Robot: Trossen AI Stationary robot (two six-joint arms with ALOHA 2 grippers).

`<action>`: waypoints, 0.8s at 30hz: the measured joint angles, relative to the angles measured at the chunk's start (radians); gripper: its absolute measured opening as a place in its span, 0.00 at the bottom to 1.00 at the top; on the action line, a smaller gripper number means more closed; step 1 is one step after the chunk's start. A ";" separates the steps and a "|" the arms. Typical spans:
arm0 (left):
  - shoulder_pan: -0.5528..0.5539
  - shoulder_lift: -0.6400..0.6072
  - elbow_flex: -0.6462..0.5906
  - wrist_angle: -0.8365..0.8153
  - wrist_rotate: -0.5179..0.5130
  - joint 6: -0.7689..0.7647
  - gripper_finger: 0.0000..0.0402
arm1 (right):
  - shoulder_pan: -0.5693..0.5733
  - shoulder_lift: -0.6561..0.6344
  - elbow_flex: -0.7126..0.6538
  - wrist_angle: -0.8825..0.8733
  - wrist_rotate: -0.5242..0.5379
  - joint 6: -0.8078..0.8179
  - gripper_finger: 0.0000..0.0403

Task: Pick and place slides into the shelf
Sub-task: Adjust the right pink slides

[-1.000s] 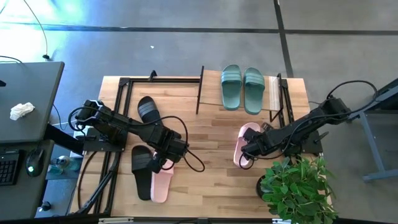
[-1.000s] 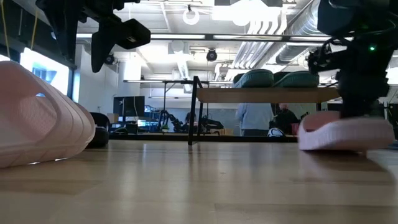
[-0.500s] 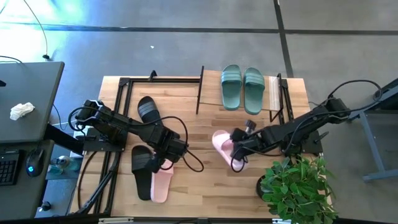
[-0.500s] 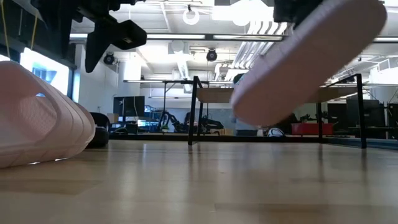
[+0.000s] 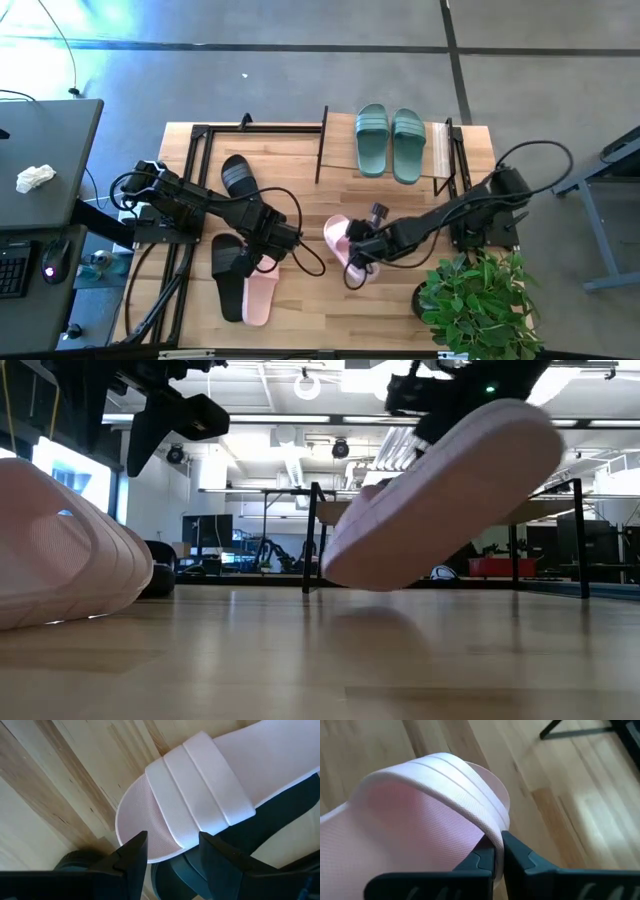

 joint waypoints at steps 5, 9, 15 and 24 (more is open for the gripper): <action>0.000 0.000 0.000 0.001 0.000 0.000 0.40 | -0.009 0.088 0.085 0.006 0.026 0.016 0.00; 0.000 0.000 0.000 0.001 0.000 0.000 0.40 | -0.017 0.138 0.122 0.010 -0.022 -0.031 0.00; 0.000 0.000 0.000 0.001 0.000 0.000 0.40 | -0.021 0.149 0.125 0.014 -0.050 -0.039 0.05; 0.000 0.000 0.000 0.003 0.015 0.000 0.40 | -0.021 0.149 0.124 0.021 -0.096 -0.065 0.31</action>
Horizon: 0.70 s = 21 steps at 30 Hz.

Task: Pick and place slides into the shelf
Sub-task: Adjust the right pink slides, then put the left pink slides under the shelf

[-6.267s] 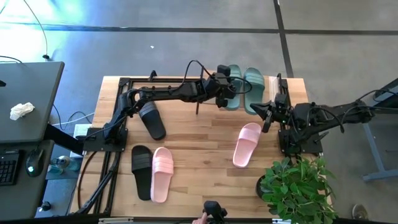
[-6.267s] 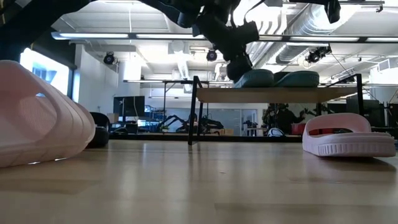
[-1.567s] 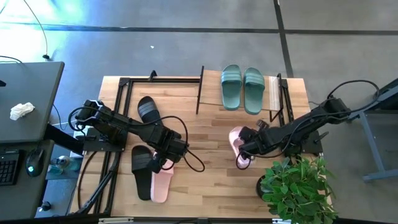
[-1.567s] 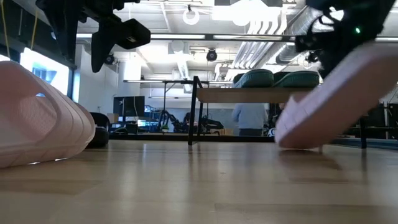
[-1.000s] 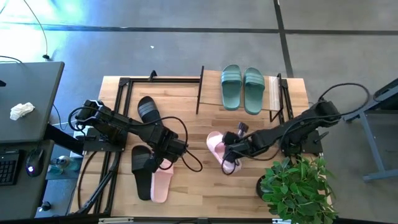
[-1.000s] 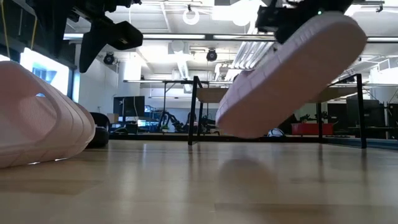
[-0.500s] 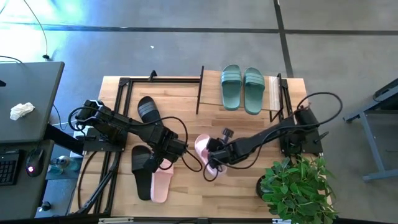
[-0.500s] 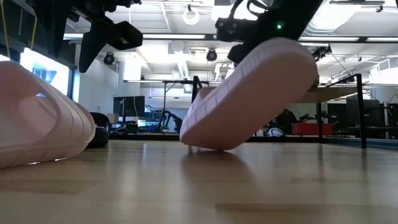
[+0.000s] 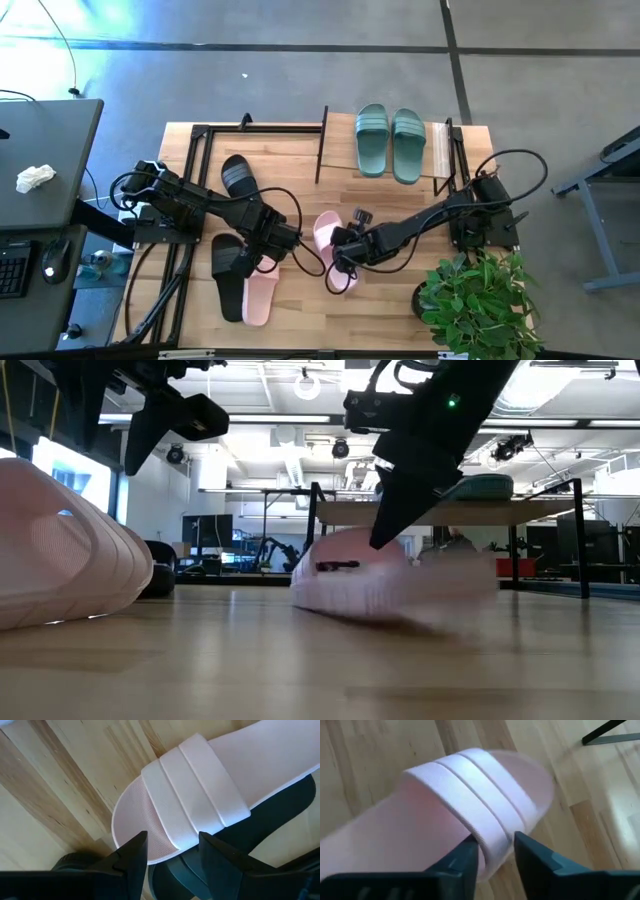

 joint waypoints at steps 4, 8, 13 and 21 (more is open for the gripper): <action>0.000 0.000 0.000 0.000 0.012 0.016 0.40 | 0.000 0.000 0.000 0.000 -0.005 -0.023 0.41; 0.000 0.000 0.000 0.000 0.102 0.052 0.40 | 0.000 0.000 0.000 0.000 -0.022 -0.036 0.47; -0.013 -0.017 0.000 0.007 0.186 0.057 0.40 | 0.000 -0.017 -0.001 -0.008 -0.032 -0.039 0.51; -0.128 -0.081 0.045 0.064 0.056 -0.034 0.40 | 0.000 -0.134 -0.001 -0.068 0.057 -0.085 0.51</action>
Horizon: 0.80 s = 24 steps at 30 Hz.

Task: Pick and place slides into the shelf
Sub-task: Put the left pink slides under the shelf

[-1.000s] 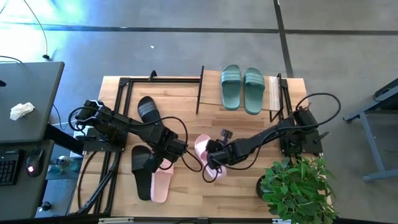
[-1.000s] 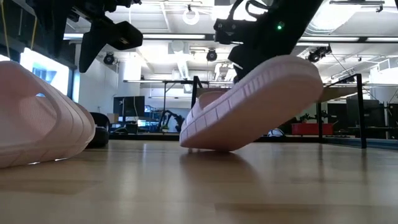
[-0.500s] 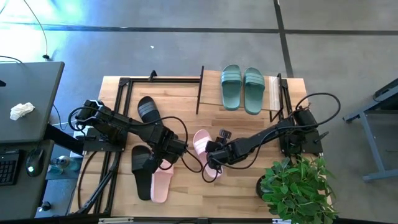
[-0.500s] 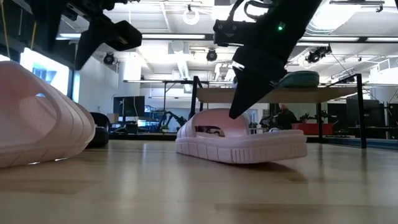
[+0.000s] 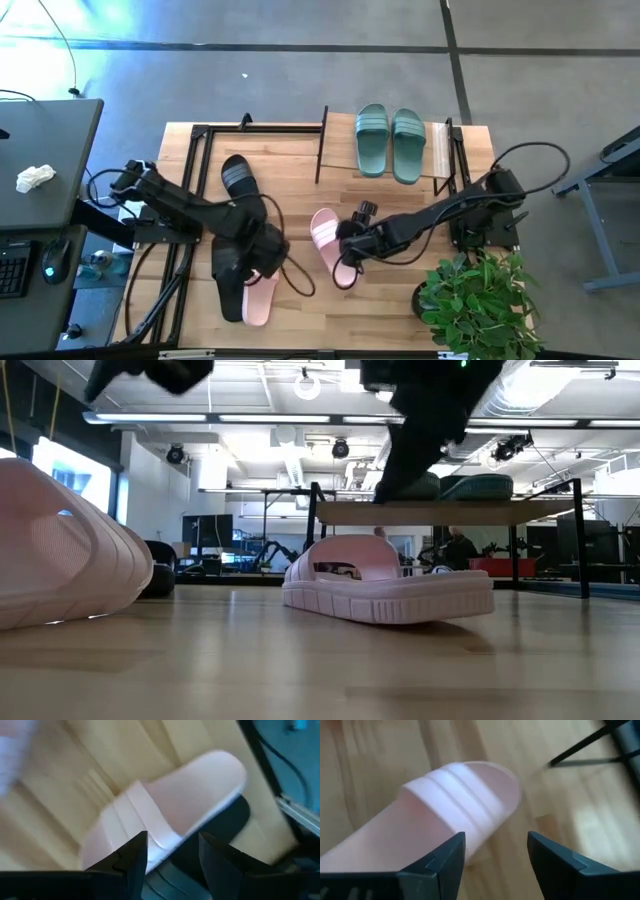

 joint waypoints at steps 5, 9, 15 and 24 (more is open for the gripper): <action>-0.142 -0.006 0.004 0.009 -0.251 -0.109 0.40 | -0.029 -0.071 0.000 -0.027 0.037 -0.015 0.51; -0.259 0.012 0.000 0.029 -0.377 -0.183 0.40 | -0.060 -0.091 0.000 -0.027 0.056 -0.046 0.51; -0.365 0.057 0.000 0.048 -0.600 -0.360 0.40 | -0.101 -0.095 0.000 -0.017 0.056 -0.093 0.51; -0.402 0.207 0.000 0.029 -0.606 -0.508 0.40 | -0.131 -0.095 0.000 -0.013 0.038 -0.116 0.51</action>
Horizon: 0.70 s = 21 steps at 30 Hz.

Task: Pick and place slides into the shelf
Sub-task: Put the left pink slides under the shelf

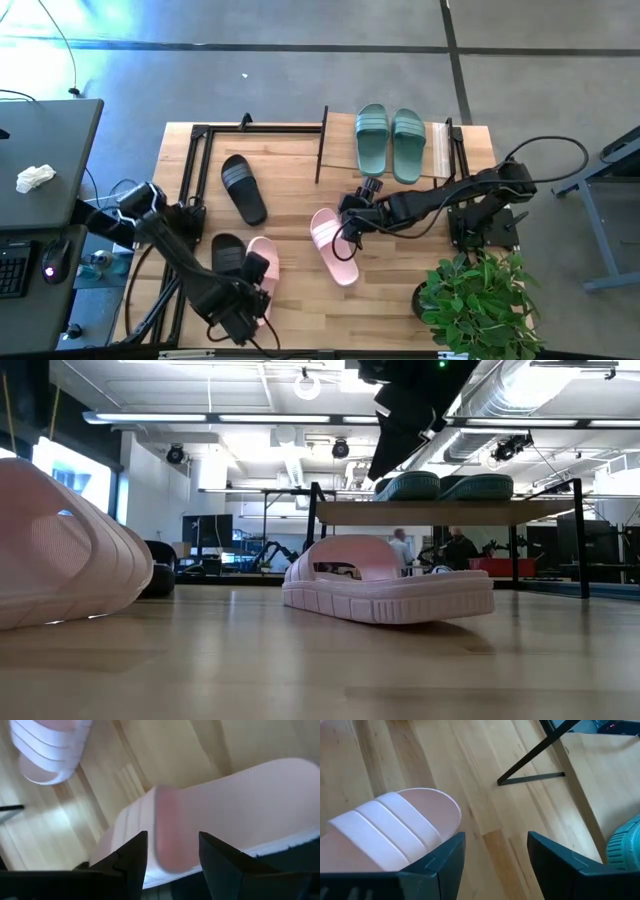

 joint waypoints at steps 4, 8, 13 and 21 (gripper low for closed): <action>0.005 0.067 0.000 -0.049 -0.009 -0.049 0.40 | 0.000 0.000 0.000 0.003 0.000 -0.002 0.51; 0.018 0.115 0.000 -0.118 -0.034 -0.102 0.40 | 0.001 0.000 0.000 0.002 -0.001 -0.002 0.51; 0.033 0.127 -0.001 -0.169 -0.053 -0.142 0.40 | 0.001 0.000 0.000 0.000 -0.008 -0.002 0.51; 0.051 0.142 0.000 -0.199 -0.086 -0.145 0.40 | 0.001 0.000 0.000 0.000 -0.008 -0.002 0.51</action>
